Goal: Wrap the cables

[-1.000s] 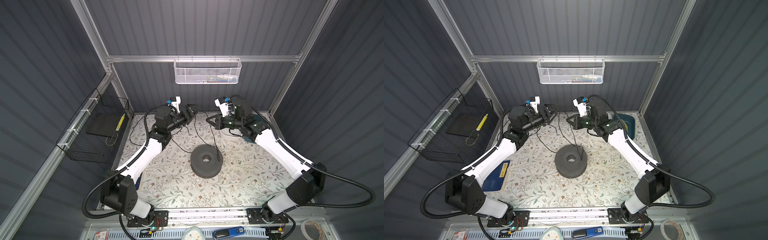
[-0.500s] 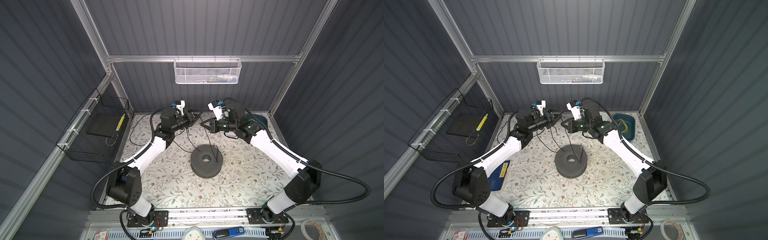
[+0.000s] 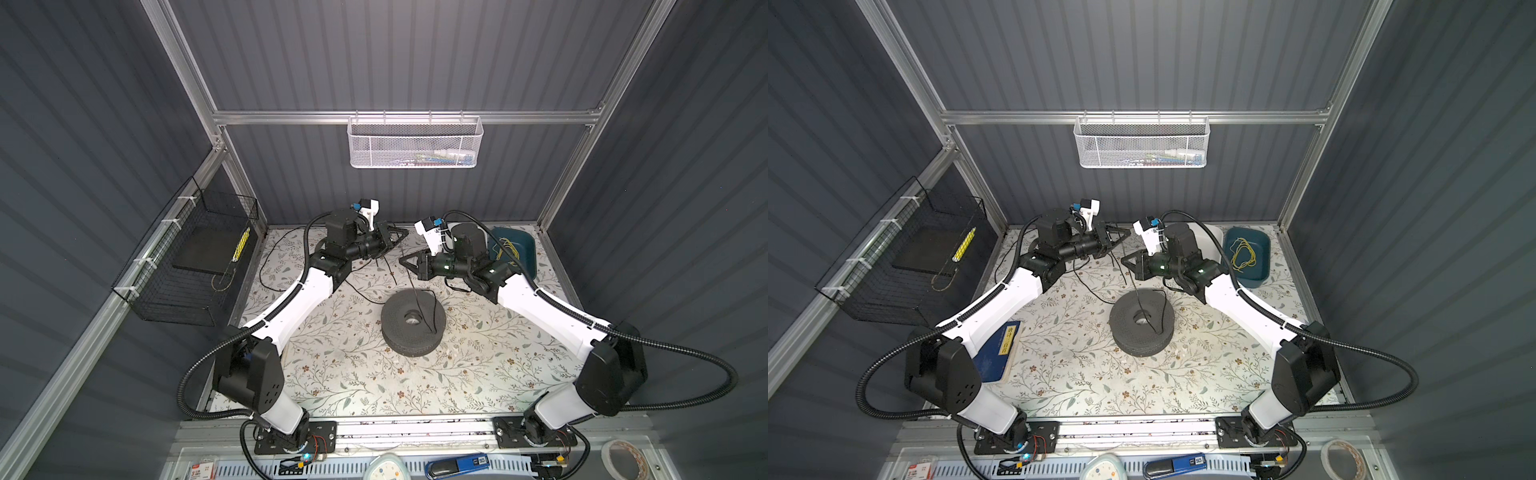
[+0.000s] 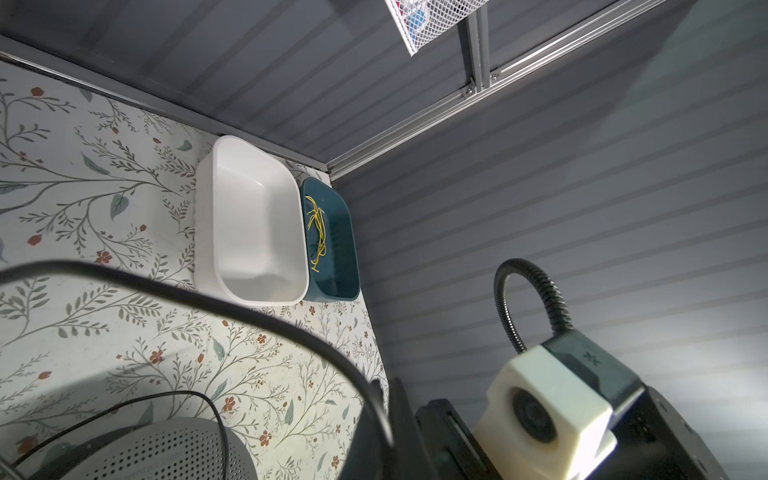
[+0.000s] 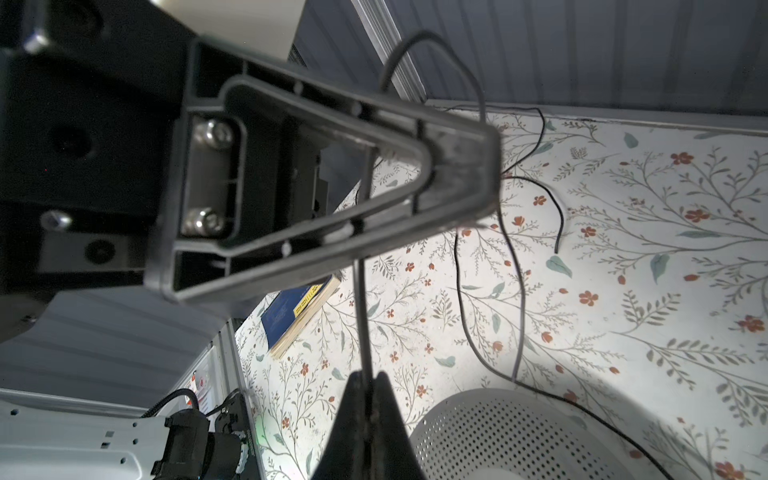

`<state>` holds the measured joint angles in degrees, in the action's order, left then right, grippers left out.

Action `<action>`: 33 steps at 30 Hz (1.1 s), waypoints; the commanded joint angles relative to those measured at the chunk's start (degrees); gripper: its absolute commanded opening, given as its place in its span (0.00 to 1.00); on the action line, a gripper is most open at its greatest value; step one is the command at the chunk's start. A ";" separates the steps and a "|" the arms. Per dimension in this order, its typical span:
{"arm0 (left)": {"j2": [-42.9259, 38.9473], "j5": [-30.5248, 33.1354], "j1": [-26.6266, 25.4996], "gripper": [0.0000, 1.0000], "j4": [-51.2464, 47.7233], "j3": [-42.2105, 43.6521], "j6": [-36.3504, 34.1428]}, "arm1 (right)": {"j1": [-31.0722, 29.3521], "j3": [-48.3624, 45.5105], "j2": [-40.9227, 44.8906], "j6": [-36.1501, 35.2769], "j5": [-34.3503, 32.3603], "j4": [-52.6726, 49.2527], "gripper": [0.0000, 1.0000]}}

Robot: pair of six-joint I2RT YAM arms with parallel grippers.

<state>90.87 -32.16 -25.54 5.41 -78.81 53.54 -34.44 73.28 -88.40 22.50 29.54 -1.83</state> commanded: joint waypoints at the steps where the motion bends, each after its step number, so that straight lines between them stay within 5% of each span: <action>1: -2.78 2.27 1.33 0.00 3.57 -4.38 -3.43 | -1.13 -4.23 0.36 1.39 1.61 -5.26 0.00; 4: -4.05 2.33 1.96 0.02 3.11 -3.81 -4.39 | -1.24 -5.48 1.48 0.06 1.62 -6.91 0.00; 8: -5.64 2.27 3.34 0.19 3.63 -0.24 -4.93 | -1.25 -6.98 4.34 -2.00 1.57 -8.82 0.00; 12: -7.30 2.03 4.42 0.66 -0.77 2.53 -10.67 | -1.24 -6.13 7.11 -2.62 1.67 -11.15 0.00; 20: -17.29 26.10 4.62 0.73 -21.58 7.46 -35.29 | -1.25 0.57 10.37 -6.90 1.28 -23.86 0.00; 26: -22.24 27.99 0.14 0.74 -17.70 17.74 -43.61 | -1.23 6.58 10.84 -12.73 -0.17 -34.45 0.00; 33: -29.41 22.08 -2.04 0.81 -1.39 32.52 -52.43 | -1.25 10.67 10.92 -15.09 -0.77 -40.22 0.00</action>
<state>63.79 -7.73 -27.05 -5.30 -49.43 7.88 -35.48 82.04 -77.93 9.74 29.08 -36.95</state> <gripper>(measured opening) 0.801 0.051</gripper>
